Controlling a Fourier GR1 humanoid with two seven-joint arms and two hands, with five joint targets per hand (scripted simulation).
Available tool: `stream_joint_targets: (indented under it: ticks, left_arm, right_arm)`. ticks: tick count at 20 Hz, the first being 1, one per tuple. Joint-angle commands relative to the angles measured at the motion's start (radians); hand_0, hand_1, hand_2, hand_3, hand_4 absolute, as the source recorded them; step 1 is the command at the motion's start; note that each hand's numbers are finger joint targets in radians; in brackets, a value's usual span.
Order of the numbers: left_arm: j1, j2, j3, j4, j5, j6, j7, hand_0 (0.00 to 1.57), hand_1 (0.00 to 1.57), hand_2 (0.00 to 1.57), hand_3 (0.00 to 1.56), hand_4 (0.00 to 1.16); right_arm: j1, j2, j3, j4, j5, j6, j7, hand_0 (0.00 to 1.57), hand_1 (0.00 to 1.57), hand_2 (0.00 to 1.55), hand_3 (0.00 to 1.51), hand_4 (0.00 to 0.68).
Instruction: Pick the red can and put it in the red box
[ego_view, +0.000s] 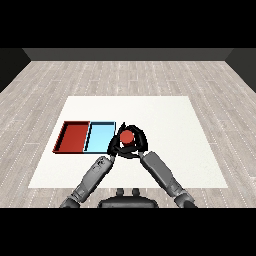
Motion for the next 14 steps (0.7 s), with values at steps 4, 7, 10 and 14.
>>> stream_joint_targets:
  ticks: [4, 7, 10, 14]
  left_arm:
    - [-0.088, -0.003, -0.022, 0.034, -0.008, 0.026, 0.061, 0.00, 0.00, 0.00, 0.00, 0.00]
    - [-0.070, -0.003, 0.000, 0.098, 0.044, -0.017, -0.038, 0.00, 0.00, 0.00, 0.00, 0.00]
    - [-0.046, -0.003, -0.046, 0.055, 0.031, 0.051, -0.023, 0.00, 0.00, 0.00, 0.00, 0.00]
    - [-0.064, -0.002, -0.020, 0.081, -0.032, 0.108, -0.007, 0.73, 0.73, 0.76, 0.25, 0.69]
  right_arm:
    - [0.013, 0.000, 0.061, -0.030, -0.038, -0.005, -0.024, 1.44, 1.44, 1.43, 1.38, 0.595]
    - [-0.028, 0.000, 0.130, 0.044, -0.118, -0.089, -0.079, 1.46, 1.46, 1.45, 1.40, 0.578]
    - [-0.036, 0.000, 0.125, 0.045, -0.109, -0.084, -0.092, 1.46, 1.46, 1.45, 1.40, 0.523]
    - [0.004, -0.001, 0.088, -0.053, -0.017, -0.032, 0.002, 1.52, 1.52, 1.46, 1.40, 0.516]
